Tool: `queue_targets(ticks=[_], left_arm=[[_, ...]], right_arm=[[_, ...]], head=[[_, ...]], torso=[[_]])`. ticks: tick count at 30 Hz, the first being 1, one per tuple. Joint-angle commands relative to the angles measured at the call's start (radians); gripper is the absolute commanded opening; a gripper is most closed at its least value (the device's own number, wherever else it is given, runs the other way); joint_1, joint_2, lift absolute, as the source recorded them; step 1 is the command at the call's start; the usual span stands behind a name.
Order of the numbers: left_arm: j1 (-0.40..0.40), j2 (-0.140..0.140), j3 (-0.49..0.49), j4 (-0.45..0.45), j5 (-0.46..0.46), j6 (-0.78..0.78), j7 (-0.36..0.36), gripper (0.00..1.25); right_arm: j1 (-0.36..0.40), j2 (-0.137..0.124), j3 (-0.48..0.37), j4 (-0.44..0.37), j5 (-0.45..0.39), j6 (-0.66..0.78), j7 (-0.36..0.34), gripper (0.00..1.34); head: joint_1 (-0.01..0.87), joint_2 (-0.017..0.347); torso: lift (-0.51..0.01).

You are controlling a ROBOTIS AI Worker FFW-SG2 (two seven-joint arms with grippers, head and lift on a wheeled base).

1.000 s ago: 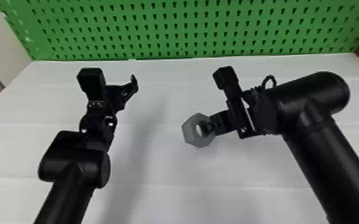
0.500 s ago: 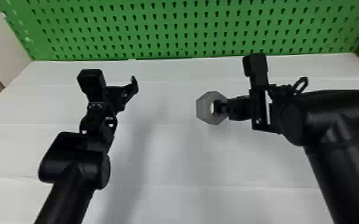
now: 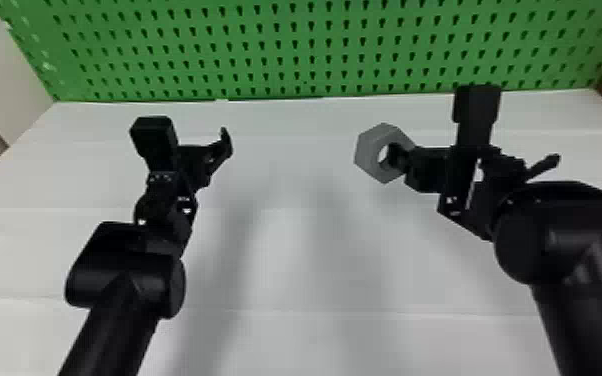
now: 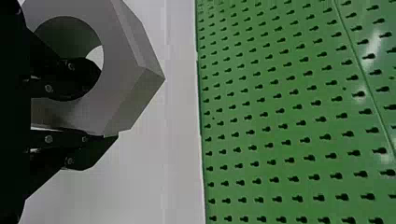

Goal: Pick up the hex nut

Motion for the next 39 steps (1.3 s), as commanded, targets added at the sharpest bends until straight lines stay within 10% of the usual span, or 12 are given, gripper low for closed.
queue_targets(ticks=[1, 39], left_arm=[[0.001, 0.001, 0.001, 0.000, 0.002, 0.000, 0.000, 1.17], [0.010, -0.002, -0.003, 0.000, 0.022, 0.000, 0.000, 1.17]], right_arm=[[0.059, 0.011, -0.047, -0.008, 0.008, -0.136, -0.025, 0.27], [0.211, 0.011, -0.080, 0.030, 0.209, -0.585, -0.133, 0.27]], head=[[0.785, 0.149], [0.785, 0.149]], torso=[[-0.082], [-0.082]])
